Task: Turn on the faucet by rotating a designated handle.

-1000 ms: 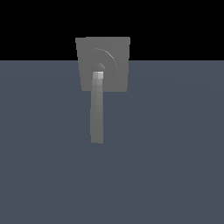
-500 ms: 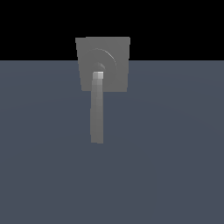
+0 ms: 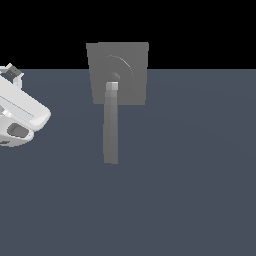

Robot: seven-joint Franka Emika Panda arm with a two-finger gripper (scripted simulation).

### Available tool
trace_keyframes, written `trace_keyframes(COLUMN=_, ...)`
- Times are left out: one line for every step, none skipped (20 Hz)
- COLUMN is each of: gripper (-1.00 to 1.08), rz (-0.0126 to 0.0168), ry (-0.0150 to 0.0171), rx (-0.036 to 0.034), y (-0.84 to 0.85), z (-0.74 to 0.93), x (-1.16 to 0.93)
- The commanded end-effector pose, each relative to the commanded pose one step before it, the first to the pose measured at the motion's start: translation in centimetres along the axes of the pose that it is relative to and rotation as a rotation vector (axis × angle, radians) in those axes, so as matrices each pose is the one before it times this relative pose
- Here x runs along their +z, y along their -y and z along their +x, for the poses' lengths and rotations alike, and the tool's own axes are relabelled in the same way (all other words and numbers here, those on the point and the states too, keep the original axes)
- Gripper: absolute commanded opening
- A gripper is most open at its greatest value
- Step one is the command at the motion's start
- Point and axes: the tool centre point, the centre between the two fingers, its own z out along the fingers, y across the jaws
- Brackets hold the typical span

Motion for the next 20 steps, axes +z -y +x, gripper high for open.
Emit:
trace_keyframes(gripper=-1.0, rz=-0.04837, ry=0.06635, rx=-0.18036, y=-3.913, z=-0.282, x=-1.37)
trace_keyframes(gripper=-1.0, rz=-0.01853, ry=0.02598, rx=-0.07051, y=-1.535, z=-0.288, x=-0.485)
trace_keyframes(gripper=-1.0, rz=-0.01855, ry=0.02616, rx=-0.07027, y=-1.539, z=-0.345, x=-0.477)
trace_keyframes(gripper=-1.0, rz=-0.01835, ry=0.02607, rx=-0.0692, y=-1.523, z=-0.398, x=-0.462)
trace_keyframes(gripper=-1.0, rz=-0.01758, ry=0.02524, rx=-0.0661, y=-1.458, z=-0.437, x=-0.434)
trace_keyframes(gripper=-1.0, rz=-0.01666, ry=0.02421, rx=-0.06247, y=-1.379, z=-0.467, x=-0.403)
trace_keyframes(gripper=-1.0, rz=-0.01571, ry=0.02314, rx=-0.05884, y=-1.297, z=-0.488, x=-0.373)
trace_keyframes(gripper=-1.0, rz=-0.01474, ry=0.02205, rx=-0.05521, y=-1.214, z=-0.501, x=-0.344)
trace_keyframes(gripper=-1.0, rz=-0.01376, ry=0.02091, rx=-0.05158, y=-1.13, z=-0.507, x=-0.316)
trace_keyframes(gripper=-1.0, rz=-0.01276, ry=0.01973, rx=-0.04796, y=-1.045, z=-0.505, x=-0.289)
trace_keyframes(gripper=-1.0, rz=-0.01177, ry=0.01851, rx=-0.04435, y=-0.961, z=-0.496, x=-0.263)
trace_keyframes(gripper=-1.0, rz=-0.01078, ry=0.01724, rx=-0.04075, y=-0.877, z=-0.481, x=-0.238)
trace_keyframes(gripper=-1.0, rz=-0.00979, ry=0.01592, rx=-0.03715, y=-0.794, z=-0.46, x=-0.214)
trace_keyframes(gripper=-1.0, rz=-0.0088, ry=0.01455, rx=-0.03357, y=-0.713, z=-0.433, x=-0.19)
trace_keyframes(gripper=-1.0, rz=-0.00783, ry=0.01315, rx=-0.03001, y=-0.632, z=-0.401, x=-0.168)
trace_keyframes(gripper=-1.0, rz=-0.00687, ry=0.0117, rx=-0.02645, y=-0.553, z=-0.365, x=-0.146)
trace_keyframes(gripper=-1.0, rz=-0.00592, ry=0.01022, rx=-0.0229, y=-0.476, z=-0.325, x=-0.125)
trace_keyframes(gripper=-1.0, rz=-0.00499, ry=0.0087, rx=-0.01936, y=-0.4, z=-0.281, x=-0.104)
trace_keyframes(gripper=-1.0, rz=-0.00406, ry=0.00716, rx=-0.01583, y=-0.325, z=-0.234, x=-0.084)
trace_keyframes(gripper=-1.0, rz=-0.00315, ry=0.00559, rx=-0.0123, y=-0.251, z=-0.185, x=-0.065)
